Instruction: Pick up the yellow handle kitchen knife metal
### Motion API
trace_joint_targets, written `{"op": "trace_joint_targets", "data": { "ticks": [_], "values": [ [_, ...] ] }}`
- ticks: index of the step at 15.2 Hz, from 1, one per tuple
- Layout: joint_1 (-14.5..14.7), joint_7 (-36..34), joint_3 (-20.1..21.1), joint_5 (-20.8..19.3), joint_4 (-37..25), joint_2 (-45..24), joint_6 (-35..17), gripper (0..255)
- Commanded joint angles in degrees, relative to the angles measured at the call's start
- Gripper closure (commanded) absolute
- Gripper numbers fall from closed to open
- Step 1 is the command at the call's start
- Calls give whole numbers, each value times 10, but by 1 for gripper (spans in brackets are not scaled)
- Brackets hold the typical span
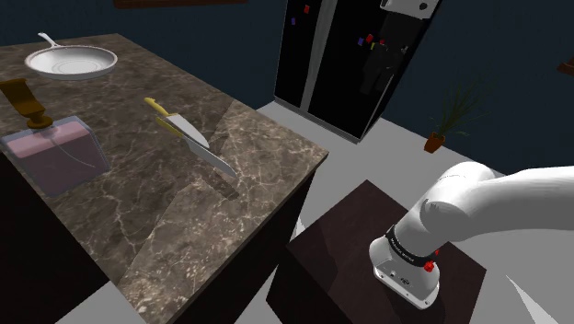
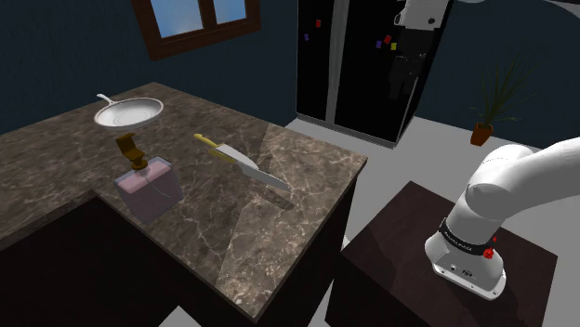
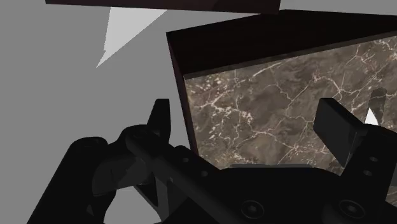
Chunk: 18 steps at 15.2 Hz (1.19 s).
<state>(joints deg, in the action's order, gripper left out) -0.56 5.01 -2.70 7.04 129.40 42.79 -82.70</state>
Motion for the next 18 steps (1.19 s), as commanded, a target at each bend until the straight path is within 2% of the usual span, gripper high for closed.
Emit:
{"op": "trace_joint_targets", "data": {
  "ticks": [1,10,18],
  "values": [
    [0,0,0,0,0,0,0,0],
    [32,-67,91,33,-18,-114,-114,0],
    [53,-132,165,25,-81,-249,-199,0]
  ]
}}
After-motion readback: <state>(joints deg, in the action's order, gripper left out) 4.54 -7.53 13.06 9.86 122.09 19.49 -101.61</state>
